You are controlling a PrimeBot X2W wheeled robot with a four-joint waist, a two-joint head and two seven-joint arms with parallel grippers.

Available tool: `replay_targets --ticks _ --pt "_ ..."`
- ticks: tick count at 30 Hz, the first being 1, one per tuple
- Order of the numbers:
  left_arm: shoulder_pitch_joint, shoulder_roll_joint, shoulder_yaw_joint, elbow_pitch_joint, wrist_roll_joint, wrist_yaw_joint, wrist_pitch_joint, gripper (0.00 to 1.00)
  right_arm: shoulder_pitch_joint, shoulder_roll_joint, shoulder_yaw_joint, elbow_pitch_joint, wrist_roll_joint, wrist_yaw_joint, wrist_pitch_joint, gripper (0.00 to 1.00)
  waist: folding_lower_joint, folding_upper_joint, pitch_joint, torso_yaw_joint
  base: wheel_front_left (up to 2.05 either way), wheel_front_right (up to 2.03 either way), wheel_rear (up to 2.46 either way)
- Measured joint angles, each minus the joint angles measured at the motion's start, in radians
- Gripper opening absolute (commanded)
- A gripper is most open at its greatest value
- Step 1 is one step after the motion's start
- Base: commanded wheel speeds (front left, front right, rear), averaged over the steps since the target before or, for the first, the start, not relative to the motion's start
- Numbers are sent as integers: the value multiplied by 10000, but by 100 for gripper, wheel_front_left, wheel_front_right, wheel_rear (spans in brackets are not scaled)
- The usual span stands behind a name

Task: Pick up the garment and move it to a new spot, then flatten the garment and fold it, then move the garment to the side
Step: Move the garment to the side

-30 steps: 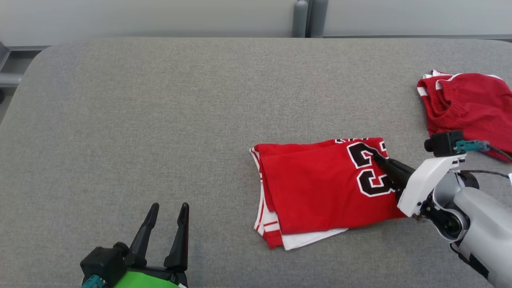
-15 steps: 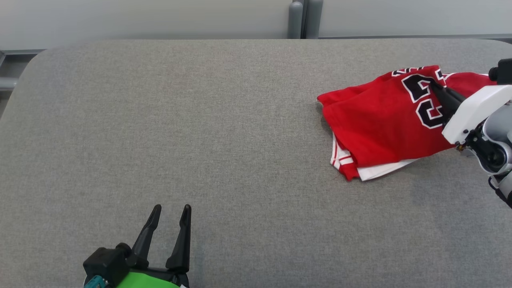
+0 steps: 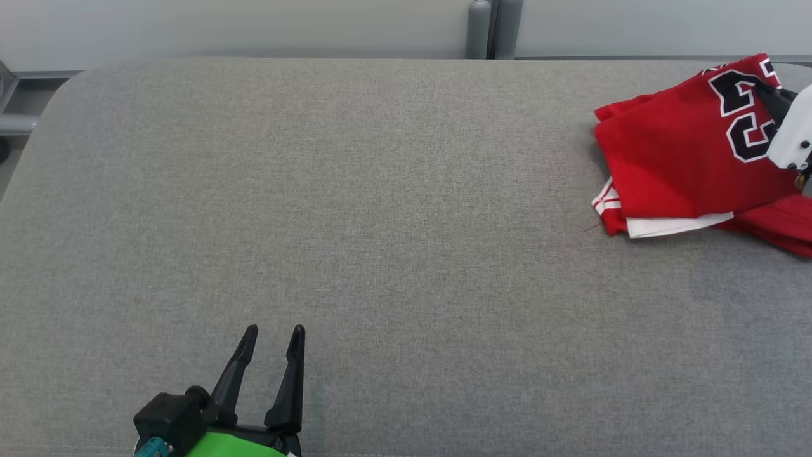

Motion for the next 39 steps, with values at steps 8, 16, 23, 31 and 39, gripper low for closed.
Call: replay_targets --ticks 8,16,23,31,39 --pt "0 4 56 -12 0 2 0 100 -451 -384 146 86 -255 -171 759 0 0 0 74 15 0 0 0" --pt "-12 73 54 -314 77 2 4 100 -1095 -872 142 253 -522 -362 1262 0 0 0 432 -48 0 0 0" --pt "-306 186 40 -616 182 2 130 100 -1327 -1488 -8 918 -1005 -650 1273 0 0 0 1082 11 0 0 0" --pt "-462 347 77 -940 263 2 238 100 -1484 -1808 -188 1634 -1407 -763 972 0 0 0 1885 169 0 0 0" --pt "-1058 353 115 -1289 477 2 261 100 -1523 -1292 -397 2295 -1722 -773 190 52 1 0 2803 279 0 0 0"
